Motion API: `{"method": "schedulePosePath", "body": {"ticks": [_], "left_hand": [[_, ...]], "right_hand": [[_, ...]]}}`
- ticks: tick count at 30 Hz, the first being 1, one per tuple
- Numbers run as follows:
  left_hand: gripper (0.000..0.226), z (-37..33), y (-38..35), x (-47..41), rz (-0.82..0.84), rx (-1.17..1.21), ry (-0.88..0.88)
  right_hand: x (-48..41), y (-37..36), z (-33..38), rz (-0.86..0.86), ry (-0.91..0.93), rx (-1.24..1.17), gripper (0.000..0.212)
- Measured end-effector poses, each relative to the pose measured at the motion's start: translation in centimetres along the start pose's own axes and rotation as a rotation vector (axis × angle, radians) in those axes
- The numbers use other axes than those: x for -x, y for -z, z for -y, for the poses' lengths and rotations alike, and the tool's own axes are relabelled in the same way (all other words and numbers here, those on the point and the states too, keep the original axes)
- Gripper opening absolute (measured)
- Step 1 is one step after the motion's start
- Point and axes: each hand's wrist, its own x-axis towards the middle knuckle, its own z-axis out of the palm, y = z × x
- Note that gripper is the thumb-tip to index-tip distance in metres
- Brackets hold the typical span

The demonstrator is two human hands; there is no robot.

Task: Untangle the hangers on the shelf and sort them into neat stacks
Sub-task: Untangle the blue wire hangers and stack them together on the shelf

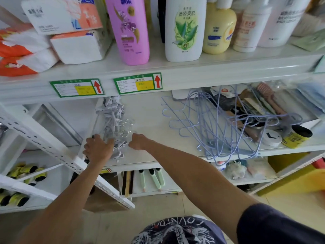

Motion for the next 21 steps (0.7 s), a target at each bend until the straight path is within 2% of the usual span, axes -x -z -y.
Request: {"method": "schedulePosePath", "body": {"ticks": [3, 5, 8, 11, 13, 15, 17, 19, 21], "left_hand": [[0.052, -2.4, 0.2, 0.3, -0.097, -0.011, -0.095], [0.048, -4.5, -0.3, 0.4, -0.121, 0.011, -0.178], [0.042, -8.4, -2.0, 0.8, -0.06, 0.08, -0.266], [0.031, -12.6, -4.2, 2.2, 0.095, 0.197, -0.324], [0.026, -15.6, -5.8, 3.7, 0.247, 0.272, -0.303], [0.034, -18.4, -7.8, 5.3, 0.449, 0.272, -0.27], [0.045, -20.9, -9.5, 7.0, 0.602, 0.26, -0.258], [0.043, -23.4, -10.7, 9.2, 0.685, 0.32, -0.229], [0.04, -25.8, -11.4, 11.4, 0.71, 0.391, -0.215]], "right_hand": [[0.4, 2.0, -2.6, -0.117, -0.021, -0.057, 0.044], [0.9, 4.1, -5.1, -0.213, -0.054, -0.113, 0.037], [2.4, 7.8, -9.6, -0.377, -0.149, -0.167, 0.033], [4.1, 10.8, -14.8, -0.519, -0.23, -0.222, 0.033], [6.0, 12.8, -18.1, -0.585, -0.287, -0.198, 0.032], [7.8, 14.3, -21.5, -0.63, -0.398, -0.105, 0.043], [9.5, 15.3, -24.7, -0.683, -0.547, 0.017, 0.062], [11.1, 16.1, -27.5, -0.715, -0.67, 0.035, 0.074], [12.3, 16.7, -29.8, -0.719, -0.655, 0.014, 0.074]]}}
